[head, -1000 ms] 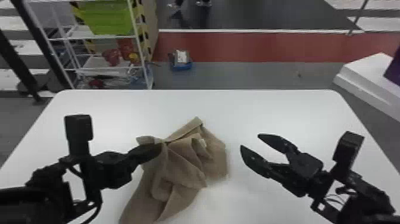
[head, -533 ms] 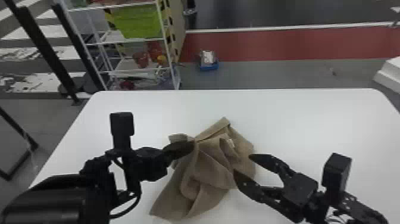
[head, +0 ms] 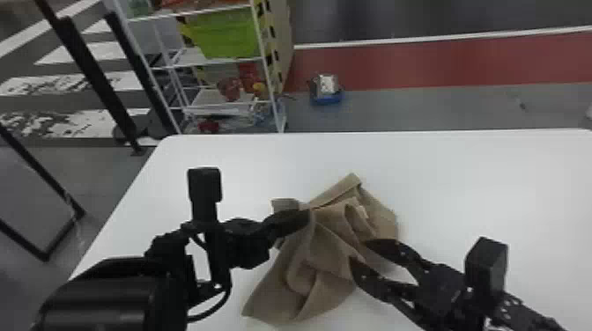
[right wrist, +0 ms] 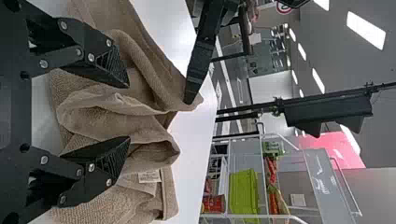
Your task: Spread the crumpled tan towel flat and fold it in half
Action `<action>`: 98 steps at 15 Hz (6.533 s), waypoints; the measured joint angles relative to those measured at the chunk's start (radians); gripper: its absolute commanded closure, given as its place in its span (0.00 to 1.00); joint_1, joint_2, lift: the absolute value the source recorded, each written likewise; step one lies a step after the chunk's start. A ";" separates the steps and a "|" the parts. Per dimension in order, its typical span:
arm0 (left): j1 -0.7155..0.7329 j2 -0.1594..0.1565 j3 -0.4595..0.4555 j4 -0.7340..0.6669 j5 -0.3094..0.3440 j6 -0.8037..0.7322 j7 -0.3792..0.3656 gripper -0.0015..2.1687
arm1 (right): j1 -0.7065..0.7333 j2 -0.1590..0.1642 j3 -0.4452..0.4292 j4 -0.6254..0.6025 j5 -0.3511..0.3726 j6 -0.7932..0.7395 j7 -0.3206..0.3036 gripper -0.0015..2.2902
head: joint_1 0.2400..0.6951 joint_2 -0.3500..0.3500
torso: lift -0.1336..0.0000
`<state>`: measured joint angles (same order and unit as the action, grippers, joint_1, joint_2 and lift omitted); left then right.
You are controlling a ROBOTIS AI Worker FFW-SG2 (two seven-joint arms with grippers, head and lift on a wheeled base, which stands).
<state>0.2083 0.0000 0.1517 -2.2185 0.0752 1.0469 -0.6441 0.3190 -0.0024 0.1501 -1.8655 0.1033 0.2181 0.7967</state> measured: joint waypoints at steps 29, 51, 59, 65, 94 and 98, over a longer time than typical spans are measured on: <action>0.048 0.000 0.427 -0.179 0.364 -0.376 0.162 0.77 | -0.389 -0.169 -0.921 -0.262 -0.448 0.671 -0.004 0.93 | 0.71 0.34 | 0.07; 0.176 0.000 0.189 0.015 -0.294 -0.162 -0.187 0.51 | -0.255 -0.142 -0.825 0.013 -0.308 0.262 -0.042 0.93 | 1.00 0.19 | 0.07; 0.090 0.000 0.362 -0.012 -0.315 -0.040 -0.171 0.33 | -0.275 -0.178 -0.866 0.072 -0.277 0.262 -0.055 0.93 | 1.00 0.28 | 0.07; 0.054 0.000 0.341 -0.043 -0.072 0.049 -0.142 0.33 | -0.236 -0.146 -0.822 0.056 -0.274 0.230 -0.054 0.93 | 1.00 0.24 | 0.07; -0.252 0.000 0.095 0.265 -0.105 0.275 -0.059 0.22 | -0.207 -0.131 -0.774 0.091 -0.224 0.105 -0.070 0.93 | 1.00 0.10 | 0.07; -0.257 0.000 0.089 0.270 -0.085 0.276 -0.059 0.34 | -0.208 -0.132 -0.777 0.100 -0.226 0.094 -0.070 0.93 | 1.00 0.09 | 0.07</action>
<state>-0.0487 0.0000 0.2402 -1.9484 -0.0098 1.3231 -0.7027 0.1113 -0.1346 -0.6265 -1.7656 -0.1228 0.3125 0.7268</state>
